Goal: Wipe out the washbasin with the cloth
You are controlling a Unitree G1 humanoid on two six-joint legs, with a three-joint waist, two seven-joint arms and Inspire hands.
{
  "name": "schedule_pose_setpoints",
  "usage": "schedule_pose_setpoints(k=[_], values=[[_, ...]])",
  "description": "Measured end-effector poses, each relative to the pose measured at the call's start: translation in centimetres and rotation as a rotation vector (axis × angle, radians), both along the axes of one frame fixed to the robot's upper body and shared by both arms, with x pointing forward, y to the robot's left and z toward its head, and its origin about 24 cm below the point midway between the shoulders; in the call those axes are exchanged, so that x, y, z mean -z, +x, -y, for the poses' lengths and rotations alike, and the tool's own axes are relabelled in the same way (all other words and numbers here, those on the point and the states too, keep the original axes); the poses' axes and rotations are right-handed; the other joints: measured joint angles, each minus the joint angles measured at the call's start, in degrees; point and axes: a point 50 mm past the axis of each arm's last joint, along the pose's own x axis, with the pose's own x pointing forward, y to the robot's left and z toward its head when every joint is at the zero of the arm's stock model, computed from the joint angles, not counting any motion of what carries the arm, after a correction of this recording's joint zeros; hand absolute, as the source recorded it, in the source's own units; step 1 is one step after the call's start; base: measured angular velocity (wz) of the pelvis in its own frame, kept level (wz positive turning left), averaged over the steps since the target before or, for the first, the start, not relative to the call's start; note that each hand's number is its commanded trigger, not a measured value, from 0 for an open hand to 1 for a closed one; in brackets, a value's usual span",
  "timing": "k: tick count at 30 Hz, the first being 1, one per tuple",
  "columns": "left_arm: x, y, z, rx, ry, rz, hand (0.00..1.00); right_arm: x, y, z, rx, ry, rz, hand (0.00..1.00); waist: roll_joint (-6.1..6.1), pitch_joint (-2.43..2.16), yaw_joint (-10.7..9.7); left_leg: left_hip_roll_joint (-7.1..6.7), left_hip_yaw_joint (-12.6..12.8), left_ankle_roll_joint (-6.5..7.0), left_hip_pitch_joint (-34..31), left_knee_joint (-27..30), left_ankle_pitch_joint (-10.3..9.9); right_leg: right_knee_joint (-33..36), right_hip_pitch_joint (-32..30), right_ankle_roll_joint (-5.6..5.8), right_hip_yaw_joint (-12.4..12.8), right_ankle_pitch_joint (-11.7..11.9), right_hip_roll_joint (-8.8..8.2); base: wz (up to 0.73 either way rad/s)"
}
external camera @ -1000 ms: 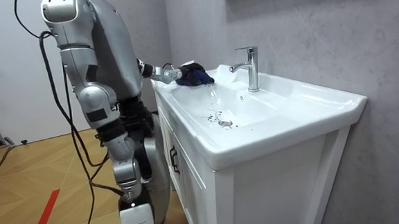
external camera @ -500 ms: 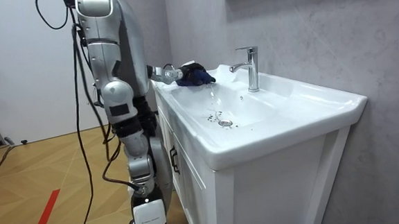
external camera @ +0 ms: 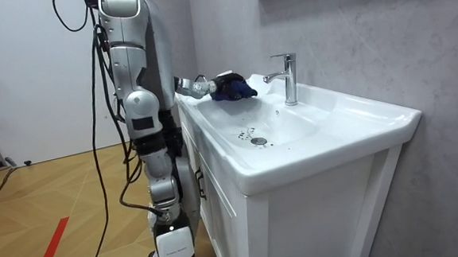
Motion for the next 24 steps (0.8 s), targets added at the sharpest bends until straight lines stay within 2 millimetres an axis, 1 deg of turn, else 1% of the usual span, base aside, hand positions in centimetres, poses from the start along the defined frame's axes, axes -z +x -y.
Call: schedule_pose_setpoints(k=[10, 14, 18, 20, 22, 24], values=[[0.4, 0.0, 2.3, 0.128, 0.003, -0.011, 1.0, 0.0, 0.4, -0.1, -0.007, 0.009, 0.012, 0.0, -0.17, -0.11, -0.47, 0.02, 0.04, 0.0, -0.74, 0.05, 0.0, 0.01, -0.82, 0.0, -0.02, 0.01, 0.0, -0.01], [0.7, -0.3, 2.5, 0.15, 0.017, -0.035, 1.0, 0.0, 0.3, -0.1, -0.007, 0.009, 0.012, 0.0, -0.17, -0.1, -0.41, 0.02, 0.06, 0.0, -0.34, 0.03, 0.0, 0.01, -0.5, 0.0, -0.02, 0.01, -0.02, 0.01], [1.3, -1.1, 2.6, 0.154, 0.012, -0.066, 1.0, 0.0, 0.4, -0.1, -0.027, 0.009, 0.01, 0.0, -0.22, -0.1, -0.44, 0.02, 0.09, 0.0, -0.05, 0.0, 0.0, 0.05, -0.32, 0.0, 0.01, 0.01, -0.01, -0.04], [1.9, -1.4, 2.5, 0.153, 0.015, -0.095, 1.0, 0.0, 0.4, -0.1, -0.028, 0.006, 0.008, 0.0, -0.17, -0.13, -0.47, 0.02, 0.16, 0.0, 0.05, -0.05, 0.0, 0.05, -0.27, 0.0, 0.34, 0.01, 0.01, -0.03], [3.2, -2.1, 2.1, 0.147, 0.023, -0.173, 1.0, 0.0, 0.4, 0.0, -0.03, 0.003, 0.007, 0.0, -0.1, -0.24, -0.51, 0.01, 0.17, 0.0, 0.12, -0.04, 0.0, 0.07, -0.25, 0.0, 0.99, 0.01, 0.07, -0.05], [3.8, -2.4, 2.0, 0.155, 0.025, -0.219, 1.0, 0.0, 0.4, 0.0, -0.03, 0.003, 0.007, 0.0, -0.14, -0.26, -0.71, 0.02, 0.16, 0.0, 0.22, -0.03, 0.0, 0.08, -0.13, 0.0, 1.38, 0.01, 0.1, 0.0]])
